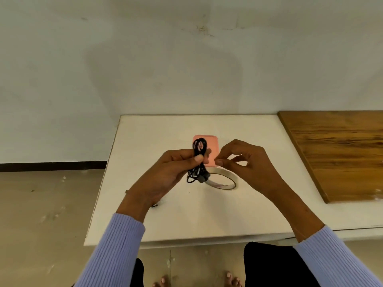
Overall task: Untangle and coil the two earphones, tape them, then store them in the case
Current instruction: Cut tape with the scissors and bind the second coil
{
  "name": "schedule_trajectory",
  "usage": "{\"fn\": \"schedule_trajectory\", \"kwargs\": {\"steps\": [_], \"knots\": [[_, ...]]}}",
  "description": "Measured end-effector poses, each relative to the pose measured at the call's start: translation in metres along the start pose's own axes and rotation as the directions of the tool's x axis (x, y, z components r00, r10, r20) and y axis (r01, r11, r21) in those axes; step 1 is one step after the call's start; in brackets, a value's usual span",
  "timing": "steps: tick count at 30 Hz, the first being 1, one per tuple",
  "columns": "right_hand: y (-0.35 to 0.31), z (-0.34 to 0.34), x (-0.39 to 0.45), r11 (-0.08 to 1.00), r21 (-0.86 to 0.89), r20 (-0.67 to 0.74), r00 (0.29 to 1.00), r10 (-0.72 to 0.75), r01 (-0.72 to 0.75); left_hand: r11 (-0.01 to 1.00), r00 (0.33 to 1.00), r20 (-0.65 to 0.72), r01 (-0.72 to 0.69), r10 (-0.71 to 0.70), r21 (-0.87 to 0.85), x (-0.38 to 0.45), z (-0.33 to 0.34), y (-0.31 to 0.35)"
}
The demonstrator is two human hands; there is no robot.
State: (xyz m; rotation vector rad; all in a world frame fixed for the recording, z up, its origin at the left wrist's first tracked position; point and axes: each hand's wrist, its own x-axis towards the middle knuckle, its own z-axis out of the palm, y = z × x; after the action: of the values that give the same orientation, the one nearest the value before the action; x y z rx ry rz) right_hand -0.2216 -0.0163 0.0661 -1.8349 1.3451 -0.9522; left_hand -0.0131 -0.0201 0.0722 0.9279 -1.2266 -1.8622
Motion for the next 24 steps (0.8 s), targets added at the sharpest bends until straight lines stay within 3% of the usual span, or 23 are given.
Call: {"fn": "schedule_trajectory", "kwargs": {"steps": [3, 12, 24], "knots": [[-0.003, -0.001, -0.001, 0.999, -0.036, -0.023, 1.0, -0.01, 0.01, 0.998, 0.998, 0.057, -0.017, 0.013, 0.064, 0.001, 0.009, 0.005], [-0.017, 0.005, -0.001, 0.994, -0.084, -0.117, 0.989, -0.087, 0.077, 0.978, 0.997, 0.044, -0.064, 0.056, 0.196, -0.005, 0.014, 0.019], [-0.028, 0.012, 0.0, 0.999, -0.04, -0.285, 0.958, -0.043, 0.033, 1.0, 1.0, -0.009, -0.029, 0.029, -0.006, -0.007, 0.018, 0.029]]}}
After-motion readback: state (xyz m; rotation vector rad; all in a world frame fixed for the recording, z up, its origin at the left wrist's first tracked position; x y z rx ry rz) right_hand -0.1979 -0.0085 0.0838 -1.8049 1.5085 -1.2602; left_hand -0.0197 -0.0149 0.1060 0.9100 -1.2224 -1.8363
